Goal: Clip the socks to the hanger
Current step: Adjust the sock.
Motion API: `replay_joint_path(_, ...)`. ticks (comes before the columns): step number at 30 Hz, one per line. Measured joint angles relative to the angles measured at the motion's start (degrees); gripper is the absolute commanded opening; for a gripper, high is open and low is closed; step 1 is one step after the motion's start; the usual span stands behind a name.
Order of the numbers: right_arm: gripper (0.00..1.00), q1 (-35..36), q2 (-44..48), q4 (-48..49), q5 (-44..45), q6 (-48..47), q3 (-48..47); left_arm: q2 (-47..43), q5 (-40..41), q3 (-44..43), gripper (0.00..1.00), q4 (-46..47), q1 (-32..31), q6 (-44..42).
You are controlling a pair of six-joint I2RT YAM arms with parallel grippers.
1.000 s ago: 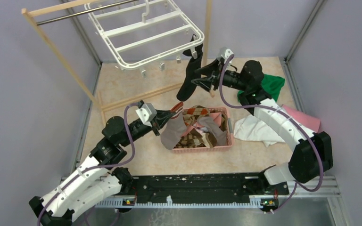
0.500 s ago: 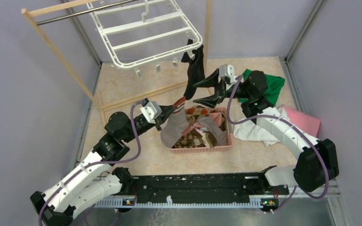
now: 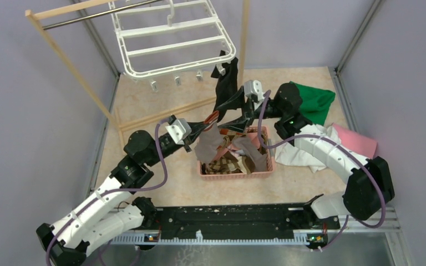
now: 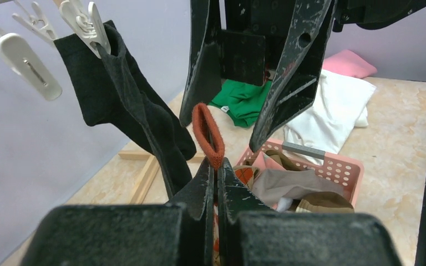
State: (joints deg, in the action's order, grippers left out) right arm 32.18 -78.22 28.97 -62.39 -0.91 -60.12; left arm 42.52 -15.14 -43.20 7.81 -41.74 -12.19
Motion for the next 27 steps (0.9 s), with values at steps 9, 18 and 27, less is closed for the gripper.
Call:
replay_joint_path(9,0.36,2.21,-1.44,1.99,1.49,4.00,-0.02,-0.31,1.11,0.02,0.00,1.62,0.00,0.00)
replay_joint_path(18,0.05,2.34,-4.33,8.92,3.80,10.25,-2.08,-2.86,2.86,0.57,0.00,3.58,0.00,0.07)
replay_joint_path(27,0.36,4.33,-7.50,12.83,3.87,14.53,-5.64,-5.11,5.64,1.79,0.00,4.11,0.00,0.07)
